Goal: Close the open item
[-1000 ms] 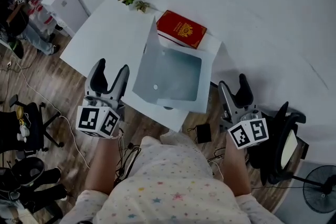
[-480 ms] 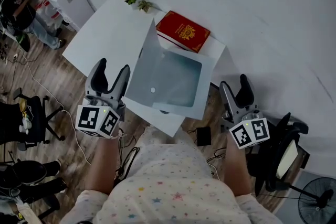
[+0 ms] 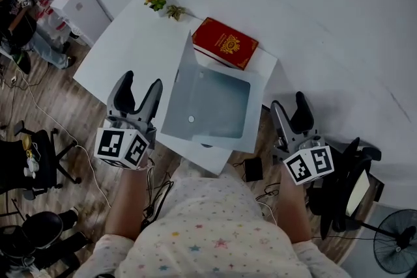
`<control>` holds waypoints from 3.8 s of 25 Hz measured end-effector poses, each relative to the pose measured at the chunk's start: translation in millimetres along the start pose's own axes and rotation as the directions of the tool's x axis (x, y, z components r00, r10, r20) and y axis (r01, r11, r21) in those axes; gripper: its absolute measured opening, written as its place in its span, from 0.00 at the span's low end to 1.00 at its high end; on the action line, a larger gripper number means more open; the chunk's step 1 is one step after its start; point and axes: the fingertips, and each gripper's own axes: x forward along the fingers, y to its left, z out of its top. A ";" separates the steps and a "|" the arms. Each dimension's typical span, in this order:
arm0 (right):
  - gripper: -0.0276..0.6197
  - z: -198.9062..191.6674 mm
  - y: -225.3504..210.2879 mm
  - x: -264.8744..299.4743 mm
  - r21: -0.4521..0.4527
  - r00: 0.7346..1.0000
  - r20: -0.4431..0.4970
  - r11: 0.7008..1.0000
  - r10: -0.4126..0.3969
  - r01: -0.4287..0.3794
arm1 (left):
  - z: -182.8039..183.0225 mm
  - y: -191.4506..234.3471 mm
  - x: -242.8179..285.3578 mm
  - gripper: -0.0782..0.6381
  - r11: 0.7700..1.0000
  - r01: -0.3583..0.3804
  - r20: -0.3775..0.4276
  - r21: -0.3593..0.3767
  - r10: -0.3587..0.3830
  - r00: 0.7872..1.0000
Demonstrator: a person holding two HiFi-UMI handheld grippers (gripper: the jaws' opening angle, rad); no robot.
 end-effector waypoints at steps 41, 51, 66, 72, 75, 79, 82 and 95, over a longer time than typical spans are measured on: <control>0.52 -19.8 45.2 74.7 0.000 0.989 -0.066 0.991 0.133 -0.133 | -33.2 33.6 -17.5 0.52 0.997 -0.078 -0.075 -0.022 0.077 0.994; 0.50 -32.9 101.2 127.3 0.003 0.958 -0.101 0.963 0.268 -0.269 | -29.2 72.8 -60.8 0.52 0.976 -0.216 -0.062 -0.019 0.214 0.975; 0.44 -72.6 139.7 191.5 0.061 0.912 -0.199 0.933 0.360 -0.355 | -39.2 83.3 -83.6 0.52 0.959 -0.281 -0.070 -0.036 0.278 0.958; 0.39 -84.9 138.1 220.1 0.031 0.907 -0.257 0.941 0.333 -0.336 | -41.8 83.4 -83.9 0.52 0.957 -0.287 -0.080 -0.036 0.283 0.956; 0.39 -90.7 140.8 228.5 0.017 0.907 -0.272 0.944 0.322 -0.330 | -42.8 85.3 -83.8 0.52 0.956 -0.290 -0.086 -0.035 0.286 0.954; 0.37 -98.9 140.3 230.6 0.012 0.902 -0.304 0.948 0.306 -0.317 | -43.2 86.7 -83.3 0.52 0.957 -0.287 -0.088 -0.037 0.283 0.955; 0.36 -103.3 136.7 228.4 0.011 0.900 -0.322 0.951 0.295 -0.308 | -44.7 86.6 -80.4 0.52 0.960 -0.277 -0.093 -0.041 0.272 0.958; 0.34 -103.6 111.0 214.8 0.045 0.903 -0.338 0.963 0.264 -0.264 | -51.3 70.5 -49.4 0.52 0.984 -0.174 -0.110 -0.047 0.169 0.980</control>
